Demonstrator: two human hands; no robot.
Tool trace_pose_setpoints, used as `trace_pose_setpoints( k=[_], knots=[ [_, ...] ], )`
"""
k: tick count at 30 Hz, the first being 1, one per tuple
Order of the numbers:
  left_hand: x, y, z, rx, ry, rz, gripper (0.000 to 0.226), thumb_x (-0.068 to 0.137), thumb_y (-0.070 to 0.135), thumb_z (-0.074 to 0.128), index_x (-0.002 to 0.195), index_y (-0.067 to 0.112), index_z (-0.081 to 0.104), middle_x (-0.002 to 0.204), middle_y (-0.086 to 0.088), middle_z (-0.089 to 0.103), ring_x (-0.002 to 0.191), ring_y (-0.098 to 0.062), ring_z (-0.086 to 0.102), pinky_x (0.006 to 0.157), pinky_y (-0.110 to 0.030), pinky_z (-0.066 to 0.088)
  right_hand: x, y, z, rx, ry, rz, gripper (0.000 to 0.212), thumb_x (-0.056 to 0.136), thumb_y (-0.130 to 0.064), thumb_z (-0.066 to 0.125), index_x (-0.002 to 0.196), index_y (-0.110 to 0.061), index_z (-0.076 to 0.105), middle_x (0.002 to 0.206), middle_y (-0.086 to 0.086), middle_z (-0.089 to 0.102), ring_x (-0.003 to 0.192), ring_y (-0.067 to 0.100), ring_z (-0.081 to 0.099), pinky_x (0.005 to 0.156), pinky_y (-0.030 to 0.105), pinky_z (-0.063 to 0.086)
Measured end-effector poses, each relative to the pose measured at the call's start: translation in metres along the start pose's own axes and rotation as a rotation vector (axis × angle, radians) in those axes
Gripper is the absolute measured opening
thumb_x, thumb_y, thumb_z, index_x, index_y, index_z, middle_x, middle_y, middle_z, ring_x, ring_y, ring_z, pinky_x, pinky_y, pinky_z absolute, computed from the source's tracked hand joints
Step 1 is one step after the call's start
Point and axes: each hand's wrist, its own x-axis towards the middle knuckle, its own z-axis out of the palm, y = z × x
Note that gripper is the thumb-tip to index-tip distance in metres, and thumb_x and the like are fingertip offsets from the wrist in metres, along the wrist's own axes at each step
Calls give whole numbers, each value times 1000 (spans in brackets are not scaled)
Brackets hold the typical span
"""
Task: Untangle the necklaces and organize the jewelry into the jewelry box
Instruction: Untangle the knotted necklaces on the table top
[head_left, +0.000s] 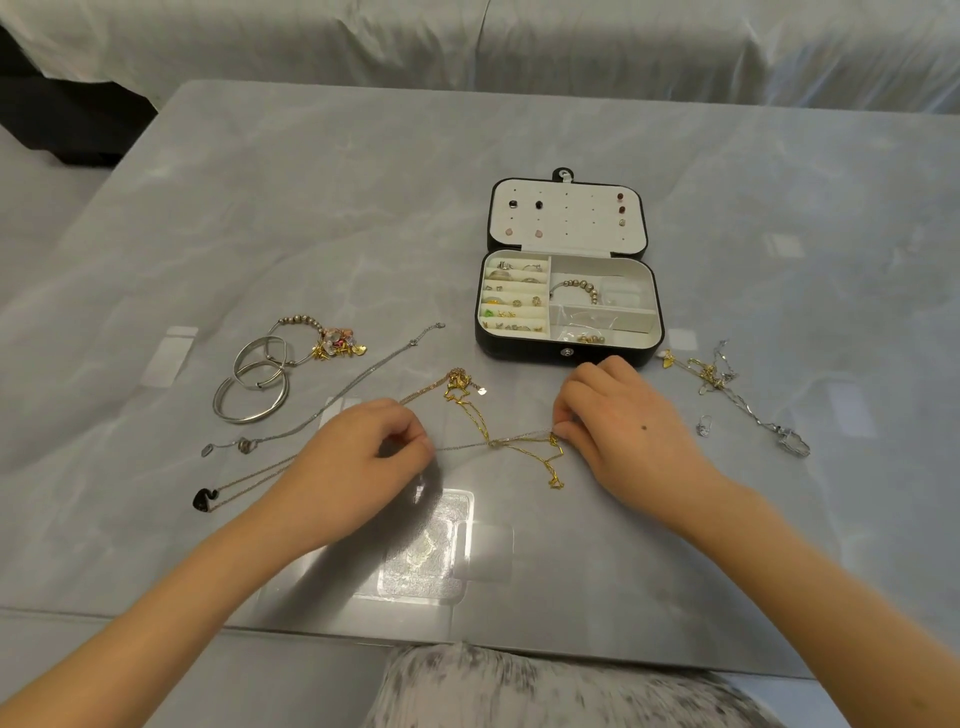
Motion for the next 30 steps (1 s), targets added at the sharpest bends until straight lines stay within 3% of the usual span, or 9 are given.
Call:
trace_pose_setpoints(
  k=[3,6,8,11,14,18,23,26,30],
  knots=[
    [1,6,1,-226,10,-111,20,82,28,56,70,14,64,73,-3,66,67,-10,57,69,-20,41,-6,1,-2,162,-28,9,12,85,-16,47,77,-10,54,78,1,55,75,19,42,67,26,31],
    [3,11,1,-447,-1,-175,21,74,26,53,59,16,65,73,-5,68,72,-15,60,77,-29,44,-9,2,-7,239,-90,60,9,90,-12,50,85,-8,56,81,5,58,78,22,47,66,23,28],
    [4,15,2,-509,-5,-197,20,68,26,49,53,20,61,65,-4,64,66,-12,55,75,-31,44,-10,3,-8,281,-116,77,4,89,-10,57,92,-11,59,82,2,60,78,17,47,65,19,28],
    [5,17,4,-539,29,-236,21,74,24,48,55,17,50,57,-2,47,61,-16,42,68,-38,35,-13,3,-11,282,-88,90,17,83,-8,65,99,-14,66,75,-3,62,73,12,49,70,6,33],
    [10,16,10,-469,68,-232,27,83,24,50,57,19,45,56,4,38,58,-13,36,62,-32,31,-16,4,-11,243,-103,87,13,79,-7,69,90,-14,72,73,-1,62,71,17,56,67,8,29],
    [11,18,13,-277,104,-126,22,87,12,52,65,11,52,54,7,44,48,-3,39,50,-13,32,-25,1,-13,221,-75,105,10,76,-7,69,78,-17,71,73,-4,63,68,13,56,63,3,31],
    [6,12,17,-140,27,-91,20,77,31,72,67,16,64,50,16,55,47,2,47,52,-7,36,-43,-9,-6,149,25,24,11,76,-17,55,73,-19,65,71,-5,59,69,13,51,63,15,35],
    [1,9,19,-75,-5,-84,16,77,33,73,66,22,67,58,17,62,58,5,55,55,-5,38,-52,-14,0,172,51,6,21,80,-24,44,74,-17,64,73,-5,58,73,10,40,68,18,31],
    [-6,5,19,31,-20,-32,10,79,36,70,69,33,68,70,18,64,72,3,58,61,-9,40,-60,-17,7,129,0,-3,22,79,-26,44,70,-21,63,70,-8,57,68,14,47,65,25,35]
  ],
)
